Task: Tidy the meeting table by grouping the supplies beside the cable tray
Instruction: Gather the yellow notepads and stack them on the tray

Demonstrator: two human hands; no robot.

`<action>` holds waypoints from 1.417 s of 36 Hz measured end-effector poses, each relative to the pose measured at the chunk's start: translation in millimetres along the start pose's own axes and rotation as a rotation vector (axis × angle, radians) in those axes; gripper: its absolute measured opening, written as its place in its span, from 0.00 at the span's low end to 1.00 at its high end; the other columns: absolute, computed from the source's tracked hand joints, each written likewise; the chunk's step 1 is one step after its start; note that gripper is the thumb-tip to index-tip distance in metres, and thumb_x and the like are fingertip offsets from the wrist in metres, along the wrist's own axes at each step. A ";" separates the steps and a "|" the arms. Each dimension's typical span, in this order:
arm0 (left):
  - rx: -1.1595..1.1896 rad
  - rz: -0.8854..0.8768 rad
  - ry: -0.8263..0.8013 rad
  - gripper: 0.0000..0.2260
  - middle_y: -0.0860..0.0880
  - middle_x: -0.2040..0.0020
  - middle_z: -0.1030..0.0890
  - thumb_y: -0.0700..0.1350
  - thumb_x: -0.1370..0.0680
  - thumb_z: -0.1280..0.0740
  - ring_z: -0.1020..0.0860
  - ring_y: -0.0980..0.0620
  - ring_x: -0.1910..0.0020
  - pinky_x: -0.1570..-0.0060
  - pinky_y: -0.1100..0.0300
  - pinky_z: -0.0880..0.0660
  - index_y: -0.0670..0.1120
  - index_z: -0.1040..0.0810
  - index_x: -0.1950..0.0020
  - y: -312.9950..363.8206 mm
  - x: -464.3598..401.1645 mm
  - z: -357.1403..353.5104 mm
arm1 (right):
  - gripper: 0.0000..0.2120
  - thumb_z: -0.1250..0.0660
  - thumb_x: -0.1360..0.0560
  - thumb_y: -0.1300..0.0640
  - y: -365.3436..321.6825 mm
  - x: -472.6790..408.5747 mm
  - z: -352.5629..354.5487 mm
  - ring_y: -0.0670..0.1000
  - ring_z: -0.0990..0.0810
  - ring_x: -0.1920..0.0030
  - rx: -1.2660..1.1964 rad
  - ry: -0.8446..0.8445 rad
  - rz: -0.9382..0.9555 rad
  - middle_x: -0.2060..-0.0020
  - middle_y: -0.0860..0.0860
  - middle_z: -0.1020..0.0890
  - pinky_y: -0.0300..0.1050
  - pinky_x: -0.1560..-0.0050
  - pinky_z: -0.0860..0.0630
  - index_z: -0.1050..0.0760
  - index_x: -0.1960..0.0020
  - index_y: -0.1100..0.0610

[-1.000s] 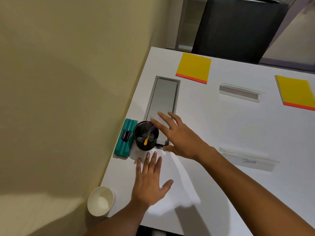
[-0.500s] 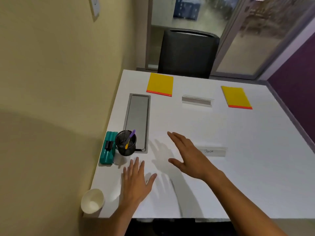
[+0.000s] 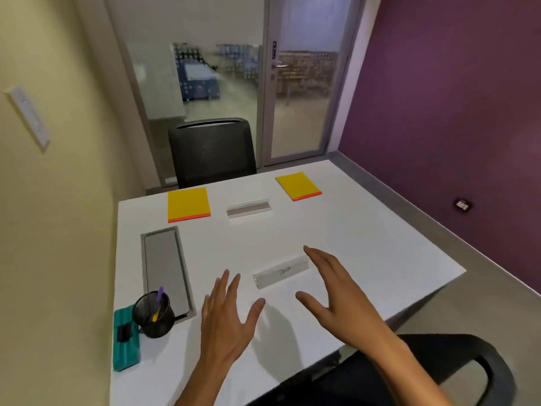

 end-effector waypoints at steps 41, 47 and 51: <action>0.182 -0.534 -0.200 0.35 0.68 0.23 0.56 0.82 0.34 0.55 0.46 0.54 0.20 0.24 0.44 0.40 0.74 0.53 0.28 471.3 64.3 -253.4 | 0.35 0.33 0.24 0.37 314.0 286.9 280.7 0.32 0.32 0.31 -0.165 0.552 -0.479 0.30 0.27 0.37 0.35 0.38 0.30 0.48 0.24 0.28; 0.221 -0.531 -0.255 0.42 0.61 0.19 0.50 0.82 0.35 0.56 0.46 0.53 0.20 0.24 0.44 0.39 0.67 0.48 0.24 506.7 18.8 -302.0 | 0.35 0.31 0.24 0.40 379.1 261.3 299.2 0.34 0.30 0.33 -0.184 0.598 -0.543 0.32 0.27 0.34 0.34 0.40 0.29 0.46 0.23 0.31; 0.263 -0.486 -0.284 0.41 0.59 0.19 0.48 0.80 0.34 0.52 0.43 0.51 0.21 0.26 0.47 0.38 0.64 0.45 0.24 520.3 -16.3 -327.8 | 0.34 0.31 0.23 0.41 415.1 234.6 311.9 0.34 0.29 0.34 -0.204 0.594 -0.569 0.34 0.25 0.34 0.33 0.41 0.29 0.45 0.23 0.32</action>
Point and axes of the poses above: each hand's wrist, its own x-axis away from the middle knuckle, its own z-axis out of the back of the hand, y = z × x, the point moved 7 cm from there along -x, towards the middle knuckle
